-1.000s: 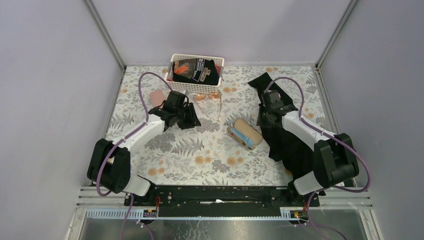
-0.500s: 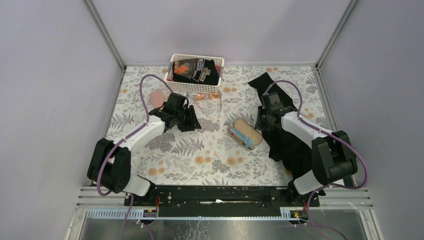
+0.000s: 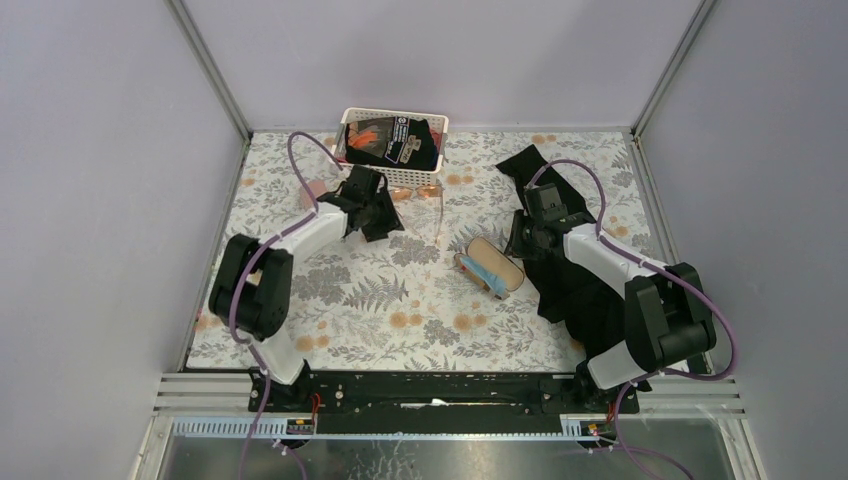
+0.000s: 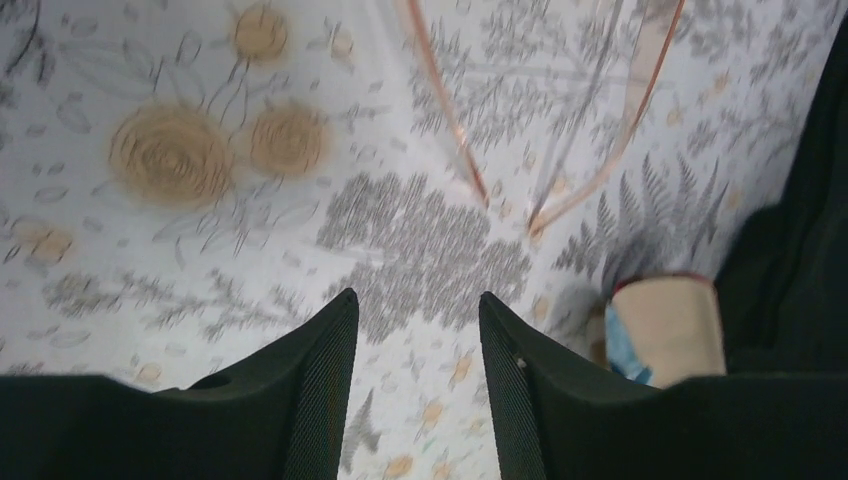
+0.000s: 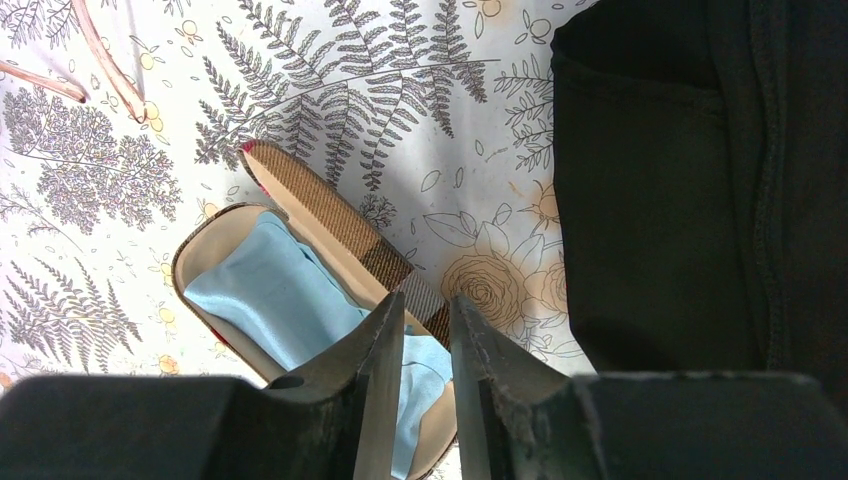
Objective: Organize the sunglasses
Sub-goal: Move the sunglasses to the center of the board, then fold the sunglasses at the center of the board.
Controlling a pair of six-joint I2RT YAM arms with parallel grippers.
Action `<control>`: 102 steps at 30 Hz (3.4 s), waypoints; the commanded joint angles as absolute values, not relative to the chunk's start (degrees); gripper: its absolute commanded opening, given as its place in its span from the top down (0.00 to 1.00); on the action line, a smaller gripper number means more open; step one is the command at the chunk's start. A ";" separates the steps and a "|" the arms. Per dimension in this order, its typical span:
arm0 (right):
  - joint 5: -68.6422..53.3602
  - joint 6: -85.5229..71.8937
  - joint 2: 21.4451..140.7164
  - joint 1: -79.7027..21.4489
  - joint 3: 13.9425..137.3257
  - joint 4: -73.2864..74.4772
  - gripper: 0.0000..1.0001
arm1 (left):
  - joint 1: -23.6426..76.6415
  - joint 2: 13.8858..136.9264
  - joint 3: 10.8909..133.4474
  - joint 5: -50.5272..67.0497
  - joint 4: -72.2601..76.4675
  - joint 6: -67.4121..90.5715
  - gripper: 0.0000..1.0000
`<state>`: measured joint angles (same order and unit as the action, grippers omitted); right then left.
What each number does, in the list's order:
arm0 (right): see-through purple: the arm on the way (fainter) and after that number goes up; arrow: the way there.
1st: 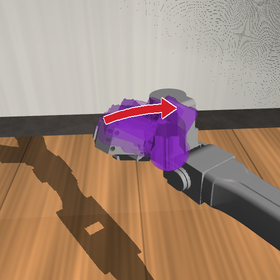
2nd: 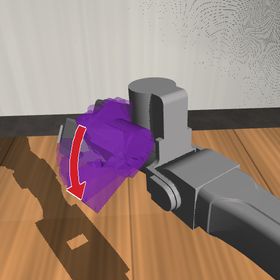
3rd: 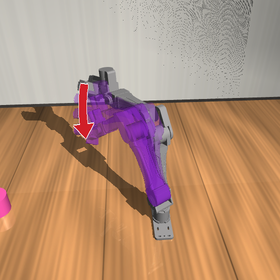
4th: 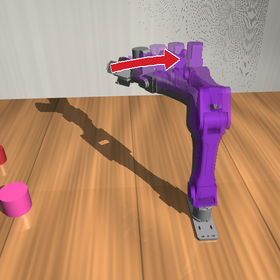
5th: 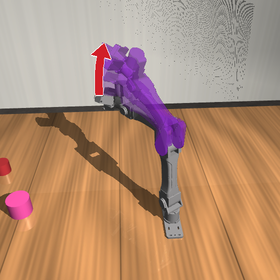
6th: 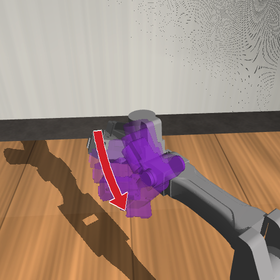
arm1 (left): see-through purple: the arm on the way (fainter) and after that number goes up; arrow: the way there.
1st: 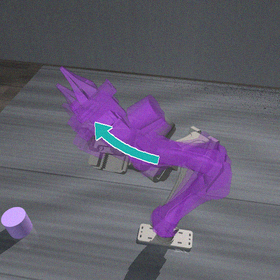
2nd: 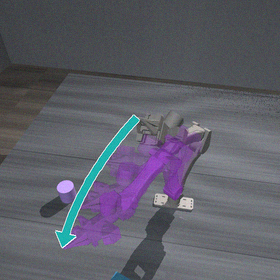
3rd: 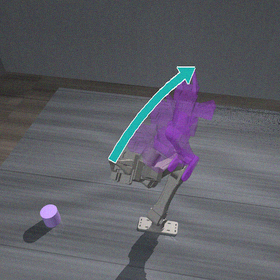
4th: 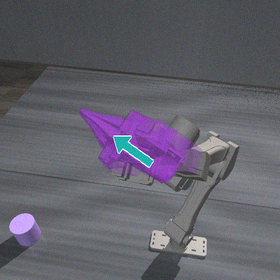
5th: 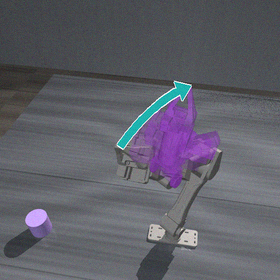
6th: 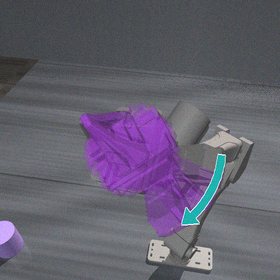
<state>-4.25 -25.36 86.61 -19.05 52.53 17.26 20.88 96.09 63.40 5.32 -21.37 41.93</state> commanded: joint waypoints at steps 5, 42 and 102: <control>-5.43 -25.49 83.14 -18.77 53.04 17.14 0.67 | 20.64 107.59 73.29 -2.28 -15.03 50.78 0.48; -21.44 -26.25 80.47 -19.75 53.26 10.92 0.55 | 28.64 101.82 69.04 11.31 -37.09 10.89 1.00; -18.85 -24.11 105.57 -40.50 64.78 8.09 0.72 | 27.62 93.59 52.69 14.06 -27.78 33.76 0.83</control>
